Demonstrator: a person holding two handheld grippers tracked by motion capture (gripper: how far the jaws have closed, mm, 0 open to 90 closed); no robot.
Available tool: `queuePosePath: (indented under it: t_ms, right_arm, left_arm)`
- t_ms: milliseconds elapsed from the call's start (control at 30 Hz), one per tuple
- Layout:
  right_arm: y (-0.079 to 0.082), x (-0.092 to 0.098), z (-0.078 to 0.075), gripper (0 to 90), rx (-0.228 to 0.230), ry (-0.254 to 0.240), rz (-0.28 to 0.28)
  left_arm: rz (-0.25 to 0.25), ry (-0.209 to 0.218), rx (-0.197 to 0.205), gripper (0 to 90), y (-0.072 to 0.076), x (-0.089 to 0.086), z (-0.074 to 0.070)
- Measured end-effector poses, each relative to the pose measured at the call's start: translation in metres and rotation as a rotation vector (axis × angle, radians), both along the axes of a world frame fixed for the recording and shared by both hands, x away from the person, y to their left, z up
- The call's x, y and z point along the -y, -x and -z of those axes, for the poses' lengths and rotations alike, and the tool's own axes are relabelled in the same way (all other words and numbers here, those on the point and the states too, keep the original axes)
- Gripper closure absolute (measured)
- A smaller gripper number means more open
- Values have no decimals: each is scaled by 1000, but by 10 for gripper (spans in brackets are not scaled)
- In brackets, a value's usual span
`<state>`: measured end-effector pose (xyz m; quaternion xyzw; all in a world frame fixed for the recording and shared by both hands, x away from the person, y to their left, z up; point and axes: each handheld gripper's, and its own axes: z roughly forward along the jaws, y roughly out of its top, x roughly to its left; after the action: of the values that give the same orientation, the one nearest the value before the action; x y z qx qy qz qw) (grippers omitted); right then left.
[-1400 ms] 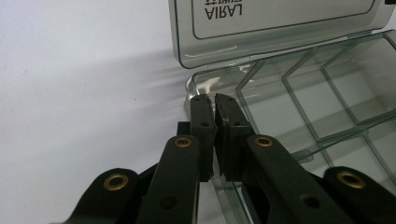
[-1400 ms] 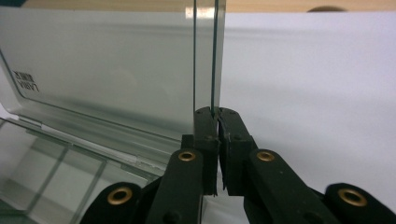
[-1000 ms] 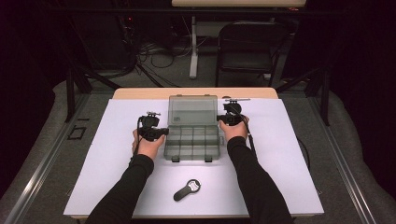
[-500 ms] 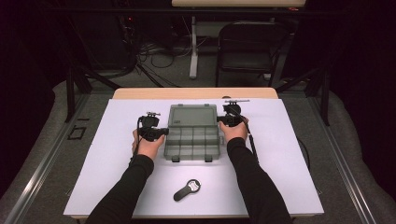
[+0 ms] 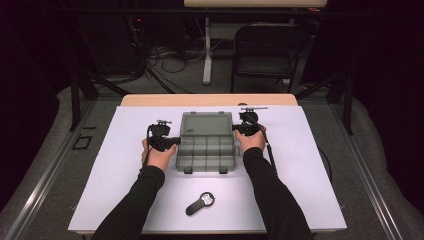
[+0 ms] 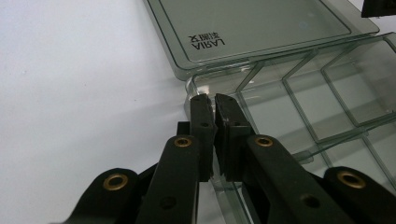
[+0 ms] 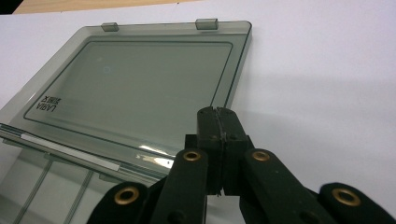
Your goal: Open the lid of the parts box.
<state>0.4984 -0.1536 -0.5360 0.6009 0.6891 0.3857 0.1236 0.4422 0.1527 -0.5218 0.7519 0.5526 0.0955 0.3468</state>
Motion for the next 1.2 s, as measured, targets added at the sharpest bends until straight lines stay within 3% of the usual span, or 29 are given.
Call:
queuePosePath:
  t_ms: [567, 900, 1067, 1200]
  right_arm:
    - [1, -1, -1, 895, 13, 16, -3]
    - [6, 2, -13, 831, 64, 47, -12]
    - [15, 5, -25, 757, 119, 103, -58]
    - [20, 6, -33, 729, 142, 105, -72]
  left_arm:
    - [7, 18, -4, 835, -1, -1, 0]
    - [12, 32, 31, 746, 3, -4, -8]
    - [14, 37, 65, 682, 7, -9, -16]
    - [9, 42, 96, 653, 9, -11, -20]
